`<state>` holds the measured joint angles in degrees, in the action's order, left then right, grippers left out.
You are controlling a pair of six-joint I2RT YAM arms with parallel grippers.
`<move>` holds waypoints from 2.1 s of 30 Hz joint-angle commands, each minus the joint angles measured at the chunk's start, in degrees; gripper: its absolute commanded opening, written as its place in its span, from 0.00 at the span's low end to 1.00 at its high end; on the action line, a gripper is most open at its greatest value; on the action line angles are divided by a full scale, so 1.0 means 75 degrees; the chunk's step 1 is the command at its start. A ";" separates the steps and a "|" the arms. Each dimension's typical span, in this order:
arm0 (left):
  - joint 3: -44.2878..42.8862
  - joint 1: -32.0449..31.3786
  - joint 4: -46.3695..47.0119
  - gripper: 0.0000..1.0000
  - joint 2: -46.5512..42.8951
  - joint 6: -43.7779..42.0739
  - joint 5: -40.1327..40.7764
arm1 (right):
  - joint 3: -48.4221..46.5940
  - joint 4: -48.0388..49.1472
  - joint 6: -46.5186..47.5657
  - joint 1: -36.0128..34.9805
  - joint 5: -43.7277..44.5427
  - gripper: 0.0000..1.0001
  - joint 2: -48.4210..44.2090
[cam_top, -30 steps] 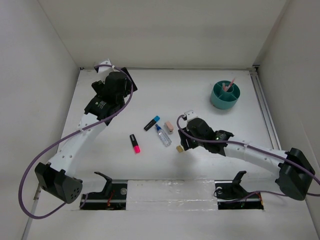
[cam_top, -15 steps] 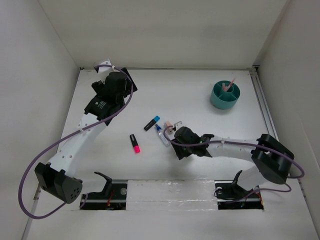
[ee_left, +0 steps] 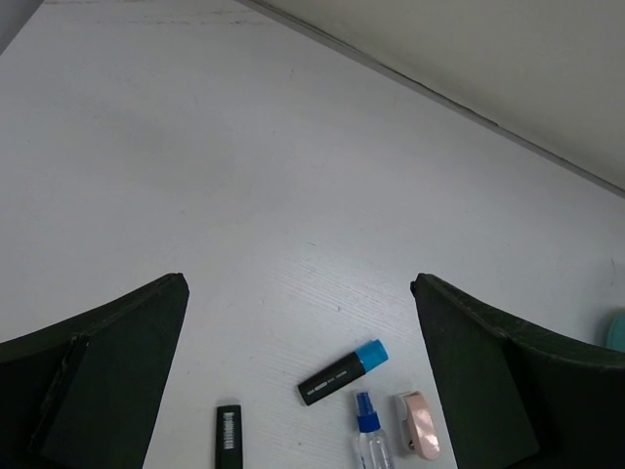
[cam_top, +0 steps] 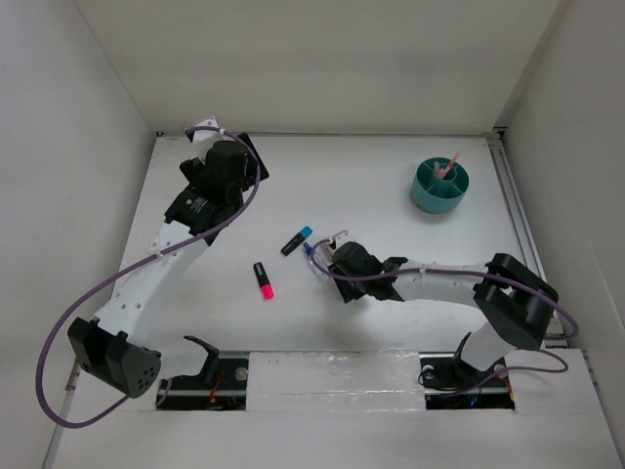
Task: Sort the stationery into containers
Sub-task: Pick up the stationery from the center of the board, then place the stationery in the storage box.
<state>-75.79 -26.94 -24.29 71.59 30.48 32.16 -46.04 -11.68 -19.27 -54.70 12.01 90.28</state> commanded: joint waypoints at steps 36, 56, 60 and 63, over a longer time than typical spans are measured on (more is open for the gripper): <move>-0.0149 -0.0006 0.0263 1.00 -0.0194 -0.0232 0.0094 | -0.3013 0.0817 0.2018 0.5427 -0.1397 0.00 -0.1174; -0.0149 -0.0006 0.0497 1.00 -0.0264 -0.0455 -0.0455 | -0.6962 0.1382 0.2345 0.8078 -0.4625 0.00 0.2481; -0.0149 -0.0006 0.0567 1.00 -0.0264 -0.0525 -0.0550 | -0.7325 0.1185 0.2603 0.8078 -0.4836 0.00 0.2926; -0.0079 -0.0006 0.0567 1.00 -0.0264 -0.0525 -0.0550 | -0.7631 0.0891 0.2744 0.8230 -0.4930 0.00 0.3254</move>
<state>-75.79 -26.94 -22.06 71.42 27.44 28.49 -99.13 -4.60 -1.28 6.11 -22.57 113.80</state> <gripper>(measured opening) 0.997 0.296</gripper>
